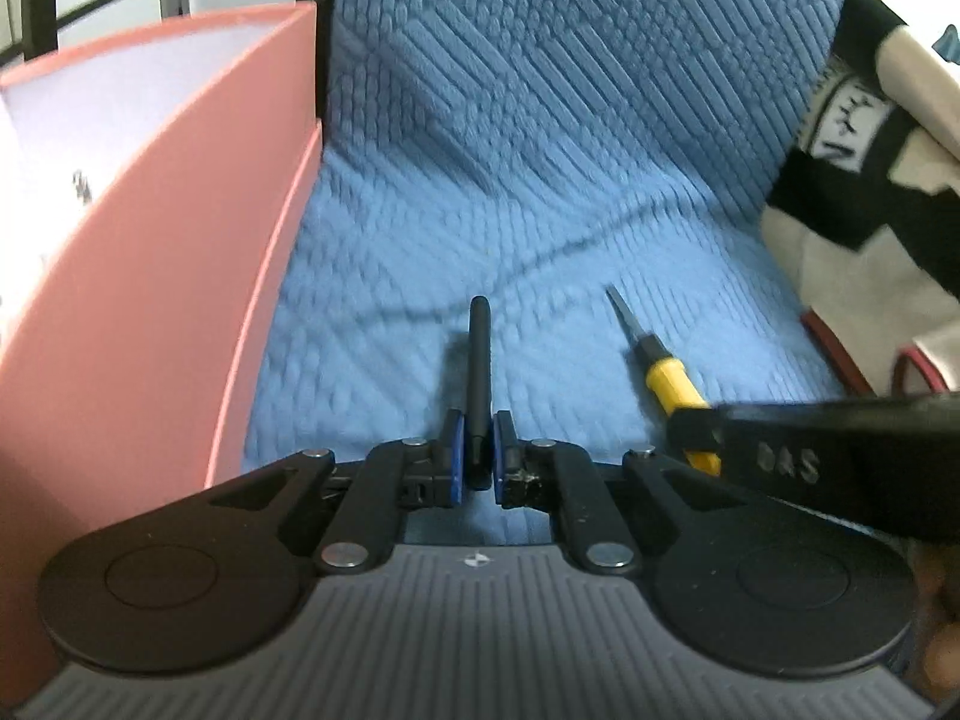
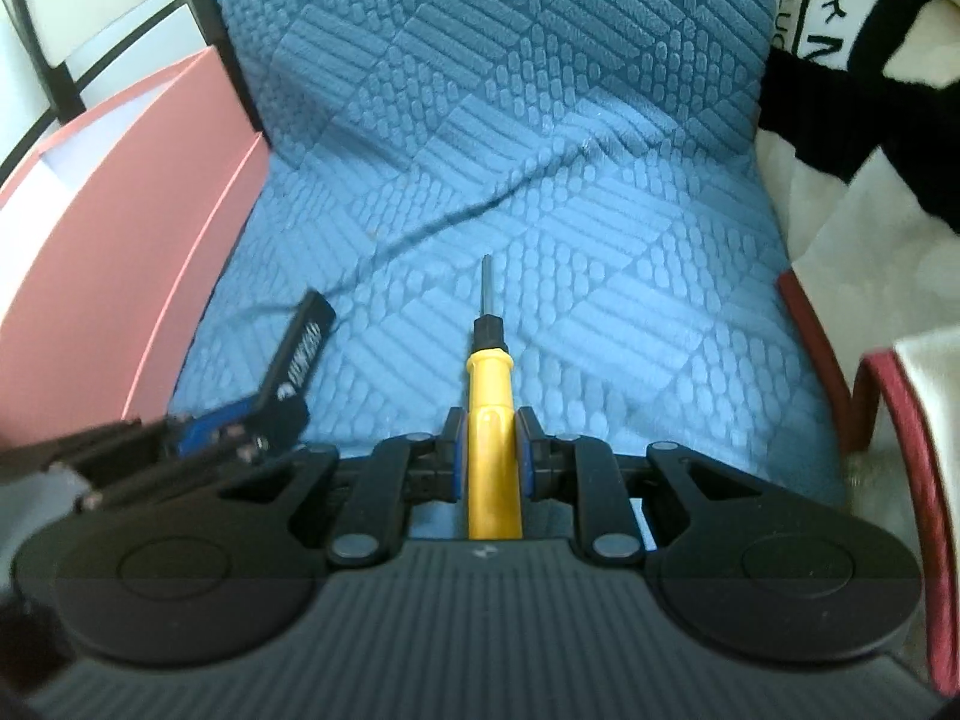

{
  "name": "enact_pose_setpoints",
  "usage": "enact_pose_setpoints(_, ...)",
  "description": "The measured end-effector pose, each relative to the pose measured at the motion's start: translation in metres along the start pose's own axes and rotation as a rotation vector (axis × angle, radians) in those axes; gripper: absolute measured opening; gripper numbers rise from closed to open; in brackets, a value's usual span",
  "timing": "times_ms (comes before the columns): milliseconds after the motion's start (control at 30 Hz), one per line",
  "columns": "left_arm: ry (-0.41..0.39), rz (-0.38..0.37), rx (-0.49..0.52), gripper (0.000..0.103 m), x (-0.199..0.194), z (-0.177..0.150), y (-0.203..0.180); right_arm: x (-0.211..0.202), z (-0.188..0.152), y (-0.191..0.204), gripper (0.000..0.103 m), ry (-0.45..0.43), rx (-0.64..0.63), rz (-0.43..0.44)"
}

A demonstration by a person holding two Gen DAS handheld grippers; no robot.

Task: Organize rigid objects
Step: 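Lift the USB stick and screwdriver off the seat with both tools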

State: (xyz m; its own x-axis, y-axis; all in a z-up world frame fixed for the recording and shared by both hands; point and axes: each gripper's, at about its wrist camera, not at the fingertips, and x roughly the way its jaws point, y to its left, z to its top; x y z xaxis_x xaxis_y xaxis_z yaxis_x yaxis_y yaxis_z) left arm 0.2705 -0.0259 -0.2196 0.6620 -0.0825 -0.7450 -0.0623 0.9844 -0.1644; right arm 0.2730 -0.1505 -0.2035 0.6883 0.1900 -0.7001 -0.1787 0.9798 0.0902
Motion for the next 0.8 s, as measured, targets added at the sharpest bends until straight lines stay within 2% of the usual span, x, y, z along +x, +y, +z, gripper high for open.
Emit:
enact_pose_setpoints(100, 0.005, -0.006, 0.029, 0.011, -0.010, -0.013, -0.003, -0.007, -0.008, 0.005, 0.021, 0.002, 0.018, -0.006)
enact_pose_setpoints(267, 0.016, -0.030, 0.015, 0.011, -0.028, -0.029, 0.002, -0.023, -0.026, 0.006, 0.021, 0.011, 0.085, 0.005)
enact_pose_setpoints(400, 0.028, -0.051, -0.015, 0.011, -0.046, -0.043, 0.012, -0.038, -0.040, 0.007, 0.021, 0.004, 0.091, -0.004)
enact_pose_setpoints(567, 0.032, -0.064, 0.001, 0.011, -0.064, -0.059, 0.011, -0.051, -0.054, 0.013, 0.021, 0.007, 0.080, -0.041)
enact_pose_setpoints(800, 0.072, -0.089, -0.013, 0.011, -0.080, -0.080, 0.012, -0.066, -0.075, 0.017, 0.021, 0.029, 0.101, -0.042)
